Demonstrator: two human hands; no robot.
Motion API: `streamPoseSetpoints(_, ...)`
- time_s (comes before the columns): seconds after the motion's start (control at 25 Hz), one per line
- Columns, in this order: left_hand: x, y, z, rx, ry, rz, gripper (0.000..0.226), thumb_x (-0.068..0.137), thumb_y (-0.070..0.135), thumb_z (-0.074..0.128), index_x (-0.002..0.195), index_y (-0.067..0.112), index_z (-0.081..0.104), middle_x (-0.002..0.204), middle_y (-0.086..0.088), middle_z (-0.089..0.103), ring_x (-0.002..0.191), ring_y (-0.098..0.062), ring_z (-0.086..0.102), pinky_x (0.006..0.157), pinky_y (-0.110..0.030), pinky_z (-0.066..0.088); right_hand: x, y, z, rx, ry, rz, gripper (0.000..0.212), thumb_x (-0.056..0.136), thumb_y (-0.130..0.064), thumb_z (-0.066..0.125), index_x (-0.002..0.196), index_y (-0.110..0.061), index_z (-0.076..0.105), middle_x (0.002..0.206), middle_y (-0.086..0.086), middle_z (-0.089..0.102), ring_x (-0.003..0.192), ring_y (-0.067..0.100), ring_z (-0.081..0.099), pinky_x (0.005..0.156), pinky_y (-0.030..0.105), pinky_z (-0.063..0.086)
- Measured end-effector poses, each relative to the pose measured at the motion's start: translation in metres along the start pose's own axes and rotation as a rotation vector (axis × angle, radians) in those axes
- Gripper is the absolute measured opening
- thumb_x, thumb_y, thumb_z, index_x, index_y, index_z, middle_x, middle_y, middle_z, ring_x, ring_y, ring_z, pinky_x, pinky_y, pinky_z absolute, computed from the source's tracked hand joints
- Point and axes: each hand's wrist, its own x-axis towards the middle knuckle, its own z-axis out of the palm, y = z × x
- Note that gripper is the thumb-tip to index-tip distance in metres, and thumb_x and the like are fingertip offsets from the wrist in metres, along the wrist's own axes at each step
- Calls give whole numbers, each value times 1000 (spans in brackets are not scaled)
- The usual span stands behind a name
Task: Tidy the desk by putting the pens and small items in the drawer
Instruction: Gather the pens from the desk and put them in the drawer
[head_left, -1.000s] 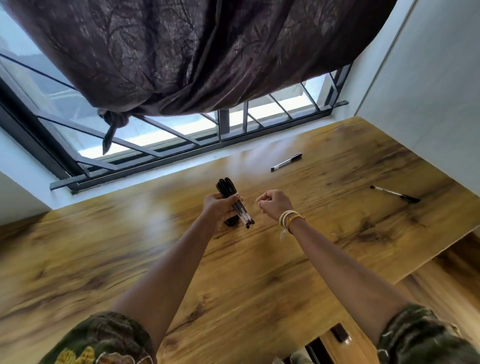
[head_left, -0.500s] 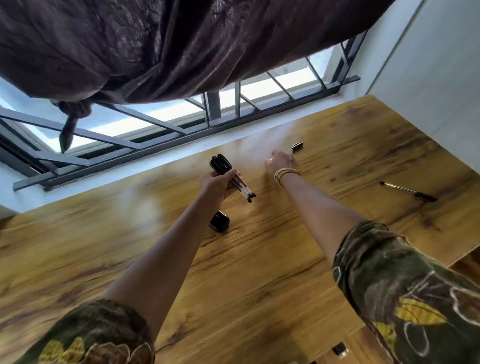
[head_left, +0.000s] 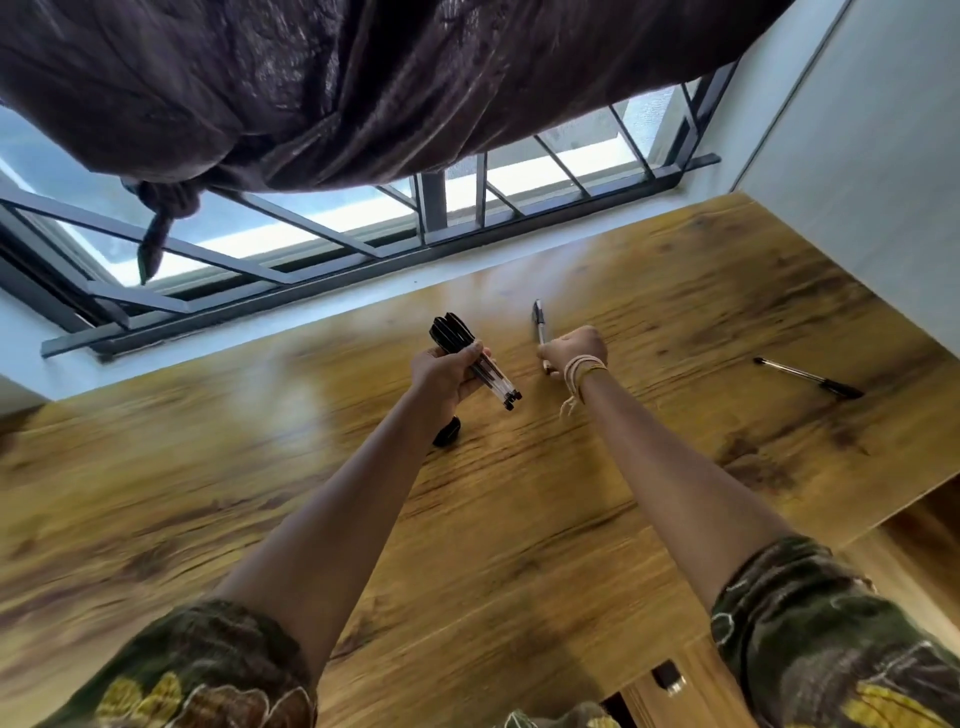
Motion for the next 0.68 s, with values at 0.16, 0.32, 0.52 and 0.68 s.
streamPoseSetpoints(0.16, -18, 3, -9, 20, 10, 9, 24, 87, 2, 66, 108, -8, 60, 92, -18, 70, 82, -26, 69, 62, -31, 61, -57, -12, -1, 528, -332, 6, 7, 75, -2, 72, 71, -5, 67, 68, 12, 63, 56, 19, 58, 48, 26, 55)
streamPoseSetpoints(0.32, -34, 8, -30, -5, 11, 42, 24, 87, 3, 66, 108, -9, 61, 91, -18, 69, 77, -24, 69, 62, -30, 61, -102, -10, 3, 272, -382, -274, 7, 77, -7, 73, 84, -8, 74, 65, 6, 67, 53, 9, 60, 51, 21, 56)
streamPoseSetpoints(0.52, -61, -4, -66, -8, 22, 62, 30, 88, -1, 64, 114, -14, 57, 94, -21, 65, 81, -28, 65, 72, -36, 60, -147, 3, 19, 71, -394, -399, 16, 77, -12, 73, 92, -6, 76, 66, 2, 68, 49, -1, 59, 48, 19, 51)
streamPoseSetpoints(0.68, -90, -15, -94, -63, -33, 76, 27, 86, -6, 63, 111, -16, 57, 92, -24, 64, 68, -26, 69, 60, -34, 60, -185, 7, 27, 31, -427, -386, 17, 80, -7, 68, 95, -3, 74, 62, 0, 63, 40, -3, 55, 39, 13, 45)
